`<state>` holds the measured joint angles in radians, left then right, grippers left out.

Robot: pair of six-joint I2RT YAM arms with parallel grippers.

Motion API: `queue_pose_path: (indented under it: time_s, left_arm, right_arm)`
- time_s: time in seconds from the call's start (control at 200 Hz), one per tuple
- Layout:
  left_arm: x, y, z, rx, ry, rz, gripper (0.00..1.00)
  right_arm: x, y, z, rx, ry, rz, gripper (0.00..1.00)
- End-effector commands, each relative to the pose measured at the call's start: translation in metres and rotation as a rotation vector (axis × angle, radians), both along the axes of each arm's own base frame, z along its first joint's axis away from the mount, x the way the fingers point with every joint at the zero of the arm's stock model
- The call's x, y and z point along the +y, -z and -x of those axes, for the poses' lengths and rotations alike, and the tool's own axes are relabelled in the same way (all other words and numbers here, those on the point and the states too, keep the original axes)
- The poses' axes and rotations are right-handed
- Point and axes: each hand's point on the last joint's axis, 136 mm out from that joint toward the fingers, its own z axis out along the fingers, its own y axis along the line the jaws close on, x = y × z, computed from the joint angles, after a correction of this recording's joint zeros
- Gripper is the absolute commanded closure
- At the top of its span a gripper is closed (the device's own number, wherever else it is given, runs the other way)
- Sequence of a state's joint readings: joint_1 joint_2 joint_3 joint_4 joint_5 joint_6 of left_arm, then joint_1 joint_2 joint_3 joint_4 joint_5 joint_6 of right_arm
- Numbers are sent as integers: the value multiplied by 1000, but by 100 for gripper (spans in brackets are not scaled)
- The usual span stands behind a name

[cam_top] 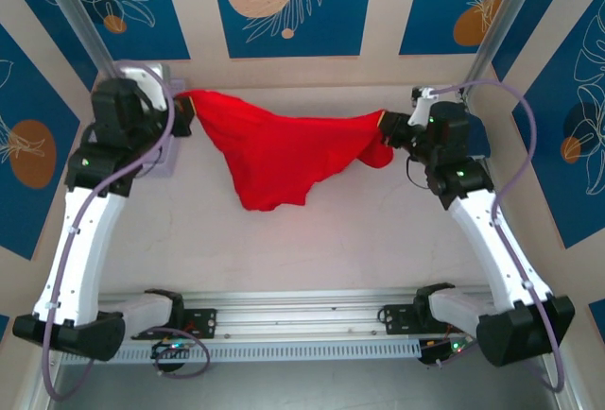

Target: Fold the inside-out t-shirt

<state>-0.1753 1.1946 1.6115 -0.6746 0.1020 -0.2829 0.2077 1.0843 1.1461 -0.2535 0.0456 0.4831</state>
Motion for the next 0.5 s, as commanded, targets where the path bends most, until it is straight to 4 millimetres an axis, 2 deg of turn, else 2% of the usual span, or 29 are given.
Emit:
queue_pose_path:
  time_s: [0.0, 0.08, 0.125, 0.165, 0.245, 0.34, 0.4, 0.45, 0.495]
  left_arm:
    - [12, -46, -3, -82, -32, 27, 100]
    - [19, -55, -6, -88, -51, 18, 100]
    - [25, -52, -7, -78, -64, 7, 100]
    - [32, -45, -6, -59, -83, -8, 100]
    - [44, -20, -6, 0, -109, -37, 100]
    - [47, 27, -1, 101, -102, -62, 100]
    - [48, 59, 6, 169, -92, -83, 100]
    - [47, 84, 13, 222, -78, -97, 100]
    - [46, 105, 20, 265, -66, -103, 100]
  right_arm:
    - [-6, -31, 6, -54, 30, -30, 100]
    - [4, -30, 15, -54, -1, -26, 100]
    - [10, -20, 20, -32, -6, -12, 100]
    - [19, -3, 25, 1, -26, -5, 100]
    - [41, 49, 36, 112, -75, 8, 96]
    - [63, 132, 55, 313, -140, 36, 79]
    - [70, 175, 70, 439, -173, 67, 70]
    - [69, 201, 82, 513, -173, 99, 65]
    - [67, 215, 90, 549, -178, 113, 62]
